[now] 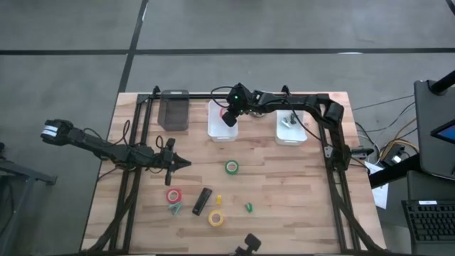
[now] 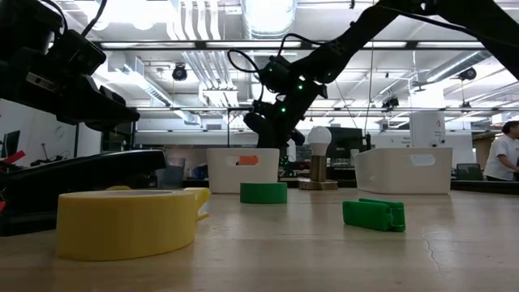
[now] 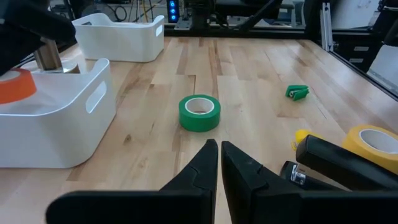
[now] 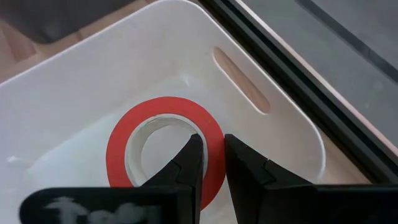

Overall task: Pick and place Stapler, Stapler remover, tape
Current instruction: Put the top orange tape into the left white bin, then put the green tape into the left white bin

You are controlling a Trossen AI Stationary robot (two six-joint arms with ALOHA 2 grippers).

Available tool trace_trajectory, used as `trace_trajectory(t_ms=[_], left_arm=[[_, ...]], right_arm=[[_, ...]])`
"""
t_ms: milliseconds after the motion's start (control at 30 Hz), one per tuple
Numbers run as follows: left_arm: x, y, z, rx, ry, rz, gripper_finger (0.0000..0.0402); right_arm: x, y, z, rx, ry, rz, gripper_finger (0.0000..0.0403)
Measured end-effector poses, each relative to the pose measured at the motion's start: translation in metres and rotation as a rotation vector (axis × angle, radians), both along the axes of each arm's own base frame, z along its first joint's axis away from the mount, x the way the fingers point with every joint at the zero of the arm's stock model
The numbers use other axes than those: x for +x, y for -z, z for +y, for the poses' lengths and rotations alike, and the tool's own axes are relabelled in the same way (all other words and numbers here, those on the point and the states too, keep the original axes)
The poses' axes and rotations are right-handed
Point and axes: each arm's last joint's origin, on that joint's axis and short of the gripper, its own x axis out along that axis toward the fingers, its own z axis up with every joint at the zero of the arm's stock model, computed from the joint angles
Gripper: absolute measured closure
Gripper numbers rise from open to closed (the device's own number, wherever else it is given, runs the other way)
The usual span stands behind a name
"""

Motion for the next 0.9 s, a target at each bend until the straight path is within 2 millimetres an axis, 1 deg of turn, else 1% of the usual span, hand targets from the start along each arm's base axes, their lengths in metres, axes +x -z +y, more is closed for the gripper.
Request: trace_trajectory(t_ms=[100, 200, 533, 700, 900], left_arm=[[0.000, 0.000, 0.000, 0.000, 0.000, 0.000, 0.0378], [0.000, 0.000, 0.000, 0.000, 0.000, -0.001, 0.0378], [0.000, 0.000, 0.000, 0.000, 0.000, -0.001, 0.0378], [0.000, 0.000, 0.000, 0.000, 0.000, -0.001, 0.0378], [0.000, 0.000, 0.000, 0.000, 0.000, -0.001, 0.0378]], right_arm=[[0.000, 0.004, -0.001, 0.004, 0.001, 0.009, 0.0350], [0.001, 0.007, -0.001, 0.004, -0.002, 0.014, 0.0339], [0.001, 0.008, -0.001, 0.004, 0.003, 0.017, 0.0263], [0.004, 0.004, -0.001, -0.003, -0.003, 0.006, 0.0237], [0.008, -0.007, 0.006, -0.002, -0.033, -0.021, 0.0223]])
